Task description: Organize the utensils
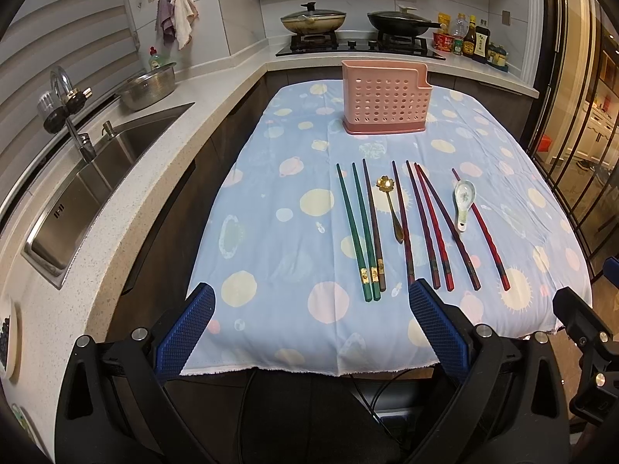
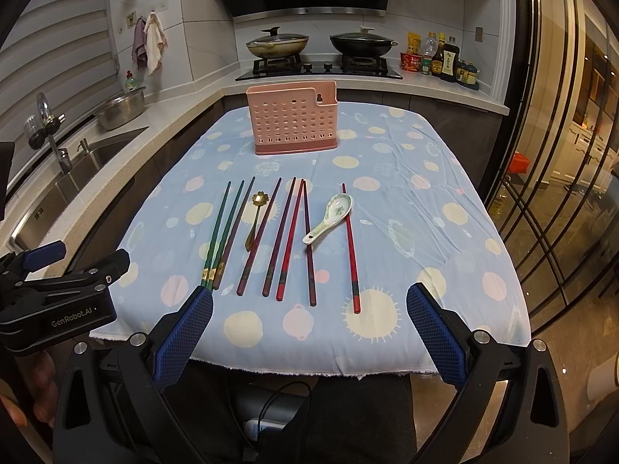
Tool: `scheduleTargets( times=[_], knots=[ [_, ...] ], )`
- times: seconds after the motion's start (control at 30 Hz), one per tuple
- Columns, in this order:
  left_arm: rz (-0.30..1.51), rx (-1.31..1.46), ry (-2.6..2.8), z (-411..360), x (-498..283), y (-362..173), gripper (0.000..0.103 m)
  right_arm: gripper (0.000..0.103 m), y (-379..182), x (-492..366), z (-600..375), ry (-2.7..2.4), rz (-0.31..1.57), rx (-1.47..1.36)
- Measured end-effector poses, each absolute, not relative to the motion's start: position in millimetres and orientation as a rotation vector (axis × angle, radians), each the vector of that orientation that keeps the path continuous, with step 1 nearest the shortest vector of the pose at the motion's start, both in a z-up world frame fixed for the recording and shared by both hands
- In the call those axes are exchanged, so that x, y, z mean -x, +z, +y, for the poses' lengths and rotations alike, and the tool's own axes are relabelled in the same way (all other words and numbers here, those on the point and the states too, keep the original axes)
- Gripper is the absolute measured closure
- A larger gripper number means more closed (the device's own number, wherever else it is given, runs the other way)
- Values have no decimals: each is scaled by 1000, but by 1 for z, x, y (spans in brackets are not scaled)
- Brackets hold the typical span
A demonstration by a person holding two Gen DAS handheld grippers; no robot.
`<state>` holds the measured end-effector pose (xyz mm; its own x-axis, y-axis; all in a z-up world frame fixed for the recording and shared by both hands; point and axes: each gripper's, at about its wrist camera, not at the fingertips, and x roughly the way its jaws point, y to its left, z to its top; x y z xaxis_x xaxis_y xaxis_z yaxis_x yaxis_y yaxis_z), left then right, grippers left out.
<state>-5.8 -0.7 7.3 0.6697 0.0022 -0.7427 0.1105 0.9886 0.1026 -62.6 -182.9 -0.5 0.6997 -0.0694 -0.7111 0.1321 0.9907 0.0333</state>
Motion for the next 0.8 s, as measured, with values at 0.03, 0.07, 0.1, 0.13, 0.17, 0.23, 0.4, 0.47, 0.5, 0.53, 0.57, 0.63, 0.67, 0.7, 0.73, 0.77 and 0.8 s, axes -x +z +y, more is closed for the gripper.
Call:
scheduleTargets(
  times=[0.03,0.07,0.1,0.13,0.17,0.23,0.4,0.47,0.5,0.53,0.57,0.63,0.67,0.7,0.73,0.77,0.8],
  knots=[
    [835,-143,-61,0,5,7,7,7,-1,62,-183,-112,788,-85],
    [835,-143,-62,0,5,7,7,7,-1,62,-183,-112,788,-85],
    [835,-144,-61,-1,6,7,7,7,-2,62,-183,-113,789,-84],
    [836,-143,-62,0,5,7,7,7,-1,62,-183,-113,789,-84],
    [836,-143,-63,0,5,7,7,7,-1,62,-183,-112,790,-85],
    [835,-144,-64,0,10,5,7,7,-2,62,-184,-112,789,-85],
    [836,-144,-64,0,10,5,7,7,4,62,-177,-109,788,-83],
    [836,-143,-65,1,10,5,7,7,2,62,-179,-110,788,-83],
    [836,-143,-65,0,10,6,7,7,2,62,-178,-110,788,-83],
    [836,-144,-64,1,9,5,7,7,2,62,-179,-111,787,-83],
    [837,-143,-64,1,10,5,7,7,2,62,-179,-110,787,-83],
    [836,-143,-64,1,9,5,7,7,3,62,-178,-110,788,-83],
    [836,-143,-64,1,9,5,7,7,2,62,-179,-110,788,-83],
    [836,-144,-64,1,9,5,7,7,4,62,-177,-110,789,-84],
    [836,-143,-65,1,10,4,7,7,3,62,-178,-110,788,-84],
    [836,-143,-64,1,10,4,7,7,2,62,-179,-110,788,-83],
    [836,-143,-64,1,10,4,7,7,4,62,-177,-111,787,-83]
  ],
)
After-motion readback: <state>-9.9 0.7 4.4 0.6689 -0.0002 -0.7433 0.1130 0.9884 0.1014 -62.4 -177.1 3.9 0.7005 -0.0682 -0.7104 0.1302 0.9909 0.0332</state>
